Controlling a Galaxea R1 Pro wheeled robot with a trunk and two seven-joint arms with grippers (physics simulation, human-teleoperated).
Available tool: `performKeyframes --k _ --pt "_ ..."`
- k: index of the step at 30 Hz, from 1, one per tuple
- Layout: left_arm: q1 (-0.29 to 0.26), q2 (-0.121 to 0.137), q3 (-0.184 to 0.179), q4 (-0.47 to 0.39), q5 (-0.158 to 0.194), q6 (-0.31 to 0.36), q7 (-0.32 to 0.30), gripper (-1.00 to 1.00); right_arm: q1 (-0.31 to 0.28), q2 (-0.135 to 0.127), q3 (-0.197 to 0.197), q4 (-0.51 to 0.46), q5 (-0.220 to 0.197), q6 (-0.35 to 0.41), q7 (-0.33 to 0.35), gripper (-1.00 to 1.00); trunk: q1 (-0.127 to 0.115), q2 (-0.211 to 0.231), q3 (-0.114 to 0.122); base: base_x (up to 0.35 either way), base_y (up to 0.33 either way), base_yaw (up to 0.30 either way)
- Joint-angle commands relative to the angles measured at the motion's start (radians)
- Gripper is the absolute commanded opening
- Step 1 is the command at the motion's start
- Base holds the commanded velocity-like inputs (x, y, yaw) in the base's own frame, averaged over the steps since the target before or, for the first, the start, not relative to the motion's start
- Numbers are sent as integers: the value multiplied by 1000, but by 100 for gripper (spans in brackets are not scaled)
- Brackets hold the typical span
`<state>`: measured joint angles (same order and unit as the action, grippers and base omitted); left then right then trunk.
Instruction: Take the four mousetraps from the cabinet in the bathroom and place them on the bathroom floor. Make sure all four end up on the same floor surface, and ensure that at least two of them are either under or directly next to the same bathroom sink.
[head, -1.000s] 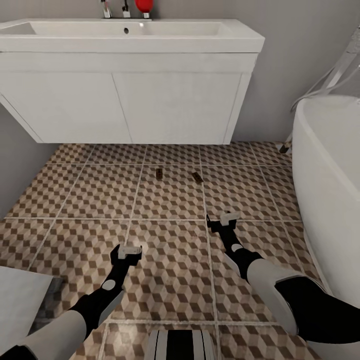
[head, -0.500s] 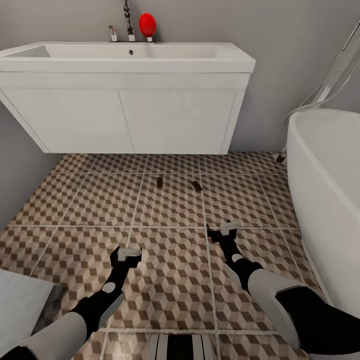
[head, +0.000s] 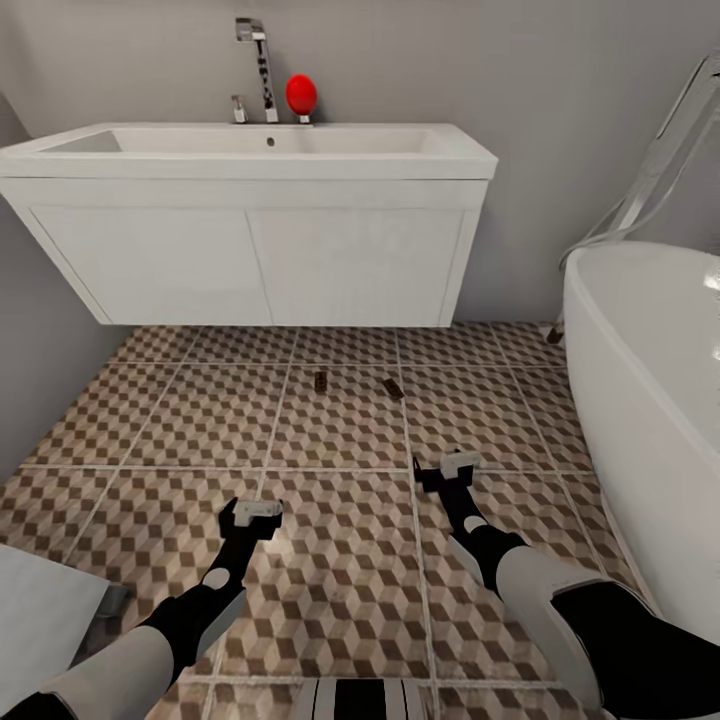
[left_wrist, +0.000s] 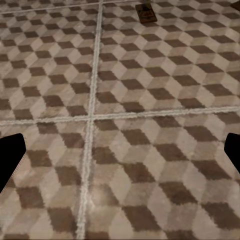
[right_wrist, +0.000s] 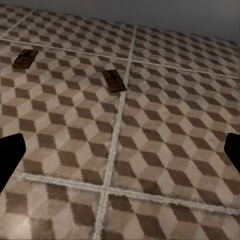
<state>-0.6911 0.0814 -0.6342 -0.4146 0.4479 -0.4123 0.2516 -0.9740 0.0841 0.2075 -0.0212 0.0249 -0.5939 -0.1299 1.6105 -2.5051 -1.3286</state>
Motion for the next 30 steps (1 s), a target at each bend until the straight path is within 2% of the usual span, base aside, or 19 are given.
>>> performKeyframes --k 1,12,23,25,30 --pt "-1 1 -9 7 5 -3 8 100 0 1 8 1 3 -1 -10 100 -1 0 3 0 0 0" --pt "-1 -1 -9 28 5 -4 8 100 44 0 8 1 3 -32 -10 100 -6 3 46 0 0 0" --pt "-1 -12 -9 67 6 -4 6 100 51 1 8 1 3 -49 -10 100 -10 5 88 0 0 0" --pt "-1 -13 -9 72 6 -5 6 100 51 1 8 1 3 -50 -10 100 -18 19 95 0 0 0" --pt "-1 -14 -9 79 5 -5 6 100 56 3 9 1 3 -50 -9 100 -18 19 95 0 0 0"
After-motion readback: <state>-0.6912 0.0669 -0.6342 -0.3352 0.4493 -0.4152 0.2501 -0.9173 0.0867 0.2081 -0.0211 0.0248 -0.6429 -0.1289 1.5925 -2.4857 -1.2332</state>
